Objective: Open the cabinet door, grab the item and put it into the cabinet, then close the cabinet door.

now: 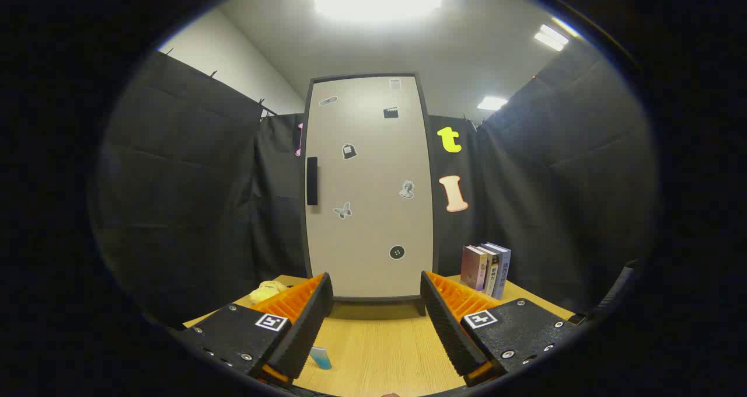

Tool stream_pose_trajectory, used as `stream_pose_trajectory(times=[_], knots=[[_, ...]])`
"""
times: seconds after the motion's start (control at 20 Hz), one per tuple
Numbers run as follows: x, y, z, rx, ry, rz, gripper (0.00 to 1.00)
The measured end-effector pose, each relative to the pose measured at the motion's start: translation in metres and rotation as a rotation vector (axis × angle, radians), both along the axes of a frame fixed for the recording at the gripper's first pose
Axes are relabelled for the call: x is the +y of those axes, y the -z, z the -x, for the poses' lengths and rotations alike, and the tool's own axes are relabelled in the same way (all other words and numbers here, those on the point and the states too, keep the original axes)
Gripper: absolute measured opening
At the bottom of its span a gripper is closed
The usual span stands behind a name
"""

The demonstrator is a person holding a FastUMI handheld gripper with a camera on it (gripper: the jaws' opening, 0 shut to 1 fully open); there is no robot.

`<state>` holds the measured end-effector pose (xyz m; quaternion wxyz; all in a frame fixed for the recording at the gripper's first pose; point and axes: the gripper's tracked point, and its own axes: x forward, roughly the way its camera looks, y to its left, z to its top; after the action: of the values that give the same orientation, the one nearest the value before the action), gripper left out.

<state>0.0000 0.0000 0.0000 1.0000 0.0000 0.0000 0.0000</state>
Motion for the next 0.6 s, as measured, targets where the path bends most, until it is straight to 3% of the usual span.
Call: stream_pose_trajectory(times=[0.6], knots=[[-0.008,0.012,0.011,0.022,0.004,0.000,0.94]])
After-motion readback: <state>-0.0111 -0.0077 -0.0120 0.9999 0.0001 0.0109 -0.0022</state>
